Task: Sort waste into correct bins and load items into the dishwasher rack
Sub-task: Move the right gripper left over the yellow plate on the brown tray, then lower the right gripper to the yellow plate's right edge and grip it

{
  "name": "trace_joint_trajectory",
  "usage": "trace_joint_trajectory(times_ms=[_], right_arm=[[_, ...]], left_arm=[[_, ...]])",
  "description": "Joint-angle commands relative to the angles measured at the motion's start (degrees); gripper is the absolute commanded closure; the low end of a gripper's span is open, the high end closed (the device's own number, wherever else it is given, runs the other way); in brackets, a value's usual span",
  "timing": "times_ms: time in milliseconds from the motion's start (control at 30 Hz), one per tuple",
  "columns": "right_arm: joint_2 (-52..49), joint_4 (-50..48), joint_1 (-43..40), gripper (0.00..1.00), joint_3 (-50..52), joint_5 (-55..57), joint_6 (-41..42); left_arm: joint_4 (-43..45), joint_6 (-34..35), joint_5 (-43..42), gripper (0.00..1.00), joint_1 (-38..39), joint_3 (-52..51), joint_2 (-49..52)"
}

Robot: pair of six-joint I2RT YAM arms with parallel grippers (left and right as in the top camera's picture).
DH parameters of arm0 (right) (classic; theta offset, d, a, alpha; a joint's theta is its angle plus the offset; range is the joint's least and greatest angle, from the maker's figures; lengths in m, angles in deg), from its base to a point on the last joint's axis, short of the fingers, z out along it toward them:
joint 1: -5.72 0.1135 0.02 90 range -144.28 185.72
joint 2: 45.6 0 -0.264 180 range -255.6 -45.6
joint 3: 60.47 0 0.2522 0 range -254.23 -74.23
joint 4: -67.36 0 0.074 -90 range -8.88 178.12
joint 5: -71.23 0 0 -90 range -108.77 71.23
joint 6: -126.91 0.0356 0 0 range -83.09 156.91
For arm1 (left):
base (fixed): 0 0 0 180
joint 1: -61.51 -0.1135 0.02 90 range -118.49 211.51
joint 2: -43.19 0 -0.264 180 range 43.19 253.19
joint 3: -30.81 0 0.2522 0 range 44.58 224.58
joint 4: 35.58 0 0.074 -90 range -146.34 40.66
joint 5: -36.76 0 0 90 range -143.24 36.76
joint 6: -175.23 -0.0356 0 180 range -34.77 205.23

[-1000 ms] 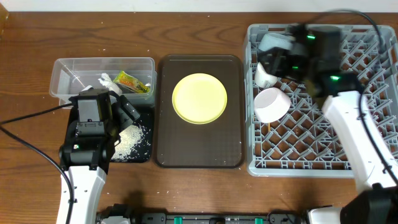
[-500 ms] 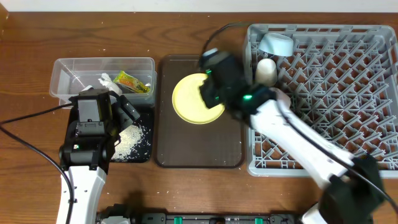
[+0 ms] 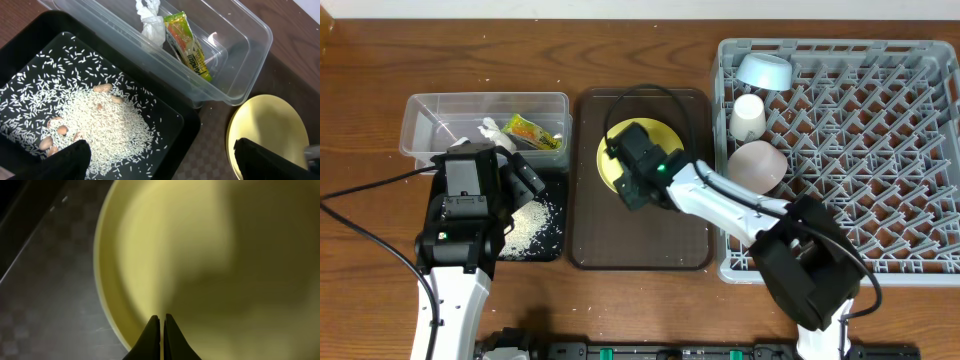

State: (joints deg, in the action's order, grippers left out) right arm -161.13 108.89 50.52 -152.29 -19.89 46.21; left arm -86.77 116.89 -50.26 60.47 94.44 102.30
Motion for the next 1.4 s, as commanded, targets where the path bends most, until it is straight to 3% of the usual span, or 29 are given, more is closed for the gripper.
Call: trace_joint_trajectory(times_ms=[0,500,867,1067,1233,1367], right_arm=[[-1.11,-0.11,2.38,0.96,-0.52,-3.21,-0.76],[-1.11,1.31,10.88,0.92,-0.52,-7.48,-0.81],[3.41,1.84,7.32,0.88,-0.59,-6.78,-3.80],[6.86,1.90,2.71,0.78,-0.59,1.25,-6.23],[6.78,3.93,-1.62,0.59,-0.57,1.33,-11.23],[6.62,5.73,-4.35,0.57,-0.52,1.40,-13.27]], left_arm=[[-0.09,-0.31,0.66,0.05,-0.24,0.83,0.04],[-0.09,-0.28,0.66,0.05,-0.24,0.83,0.04],[-0.09,-0.31,0.66,0.05,-0.24,0.83,0.04],[-0.09,-0.31,0.66,0.05,-0.24,0.83,0.04],[-0.07,-0.31,0.66,0.05,-0.24,0.83,0.04],[-0.09,-0.28,0.66,0.05,-0.24,0.83,0.04]])
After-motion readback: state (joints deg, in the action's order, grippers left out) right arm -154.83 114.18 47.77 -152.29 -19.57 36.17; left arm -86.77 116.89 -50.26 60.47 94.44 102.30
